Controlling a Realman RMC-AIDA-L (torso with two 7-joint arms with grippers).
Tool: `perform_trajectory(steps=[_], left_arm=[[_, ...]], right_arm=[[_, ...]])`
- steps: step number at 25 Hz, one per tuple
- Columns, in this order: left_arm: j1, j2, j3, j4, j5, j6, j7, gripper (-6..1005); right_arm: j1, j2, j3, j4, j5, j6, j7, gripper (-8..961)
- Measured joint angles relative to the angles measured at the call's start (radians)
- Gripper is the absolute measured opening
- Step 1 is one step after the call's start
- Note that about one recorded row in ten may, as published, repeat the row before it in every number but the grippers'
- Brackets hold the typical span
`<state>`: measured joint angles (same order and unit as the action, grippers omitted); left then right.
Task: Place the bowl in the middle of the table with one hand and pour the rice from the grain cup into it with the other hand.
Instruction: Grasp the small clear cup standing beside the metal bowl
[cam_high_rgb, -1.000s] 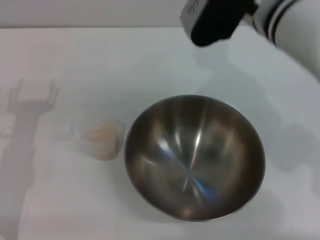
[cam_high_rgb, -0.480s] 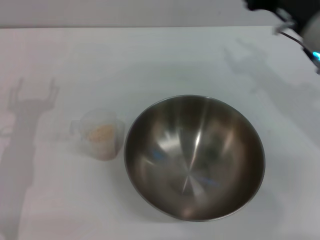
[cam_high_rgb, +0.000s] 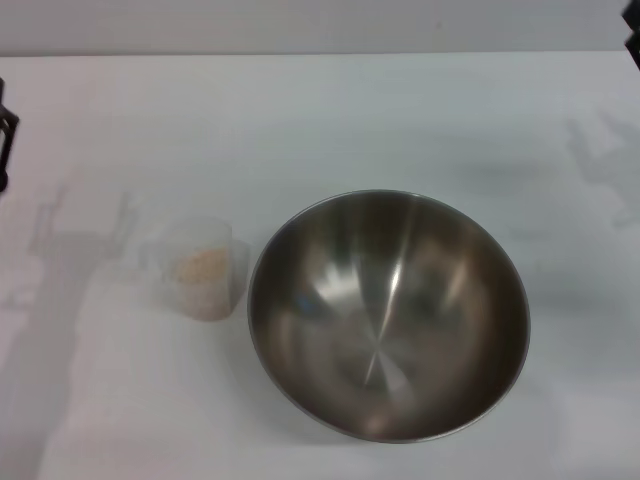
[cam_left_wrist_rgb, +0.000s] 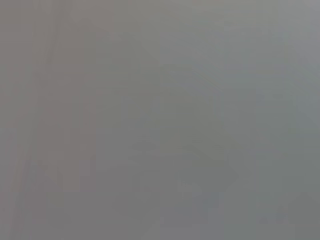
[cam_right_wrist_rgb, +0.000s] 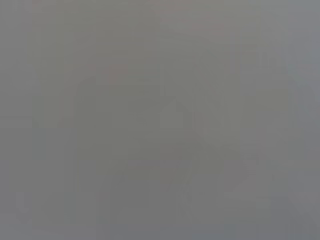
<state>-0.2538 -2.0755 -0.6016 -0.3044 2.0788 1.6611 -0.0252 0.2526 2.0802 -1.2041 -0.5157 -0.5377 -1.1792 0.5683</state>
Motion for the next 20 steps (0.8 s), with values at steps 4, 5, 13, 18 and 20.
perform_trajectory(steps=[4, 5, 13, 18, 20], left_arm=[[0.059, 0.002, 0.131, 0.007, 0.0, 0.039, 0.008, 784], [0.07, 0.002, 0.156, 0.01, 0.0, 0.041, 0.011, 785], [0.133, 0.0, 0.304, 0.05, 0.0, -0.056, 0.012, 785], [0.121, 0.0, 0.356, 0.051, 0.0, -0.189, 0.012, 784], [0.117, -0.001, 0.362, 0.051, 0.0, -0.209, 0.012, 784]], right_arm=[[0.048, -0.002, 0.091, 0.126, 0.002, -0.006, -0.097, 479], [0.059, -0.002, 0.114, 0.149, 0.002, -0.006, -0.119, 479], [0.101, -0.005, 0.174, 0.197, 0.003, -0.001, -0.16, 478], [0.112, -0.006, 0.175, 0.2, 0.004, 0.014, -0.161, 478], [0.113, -0.006, 0.175, 0.2, 0.004, 0.015, -0.161, 478]])
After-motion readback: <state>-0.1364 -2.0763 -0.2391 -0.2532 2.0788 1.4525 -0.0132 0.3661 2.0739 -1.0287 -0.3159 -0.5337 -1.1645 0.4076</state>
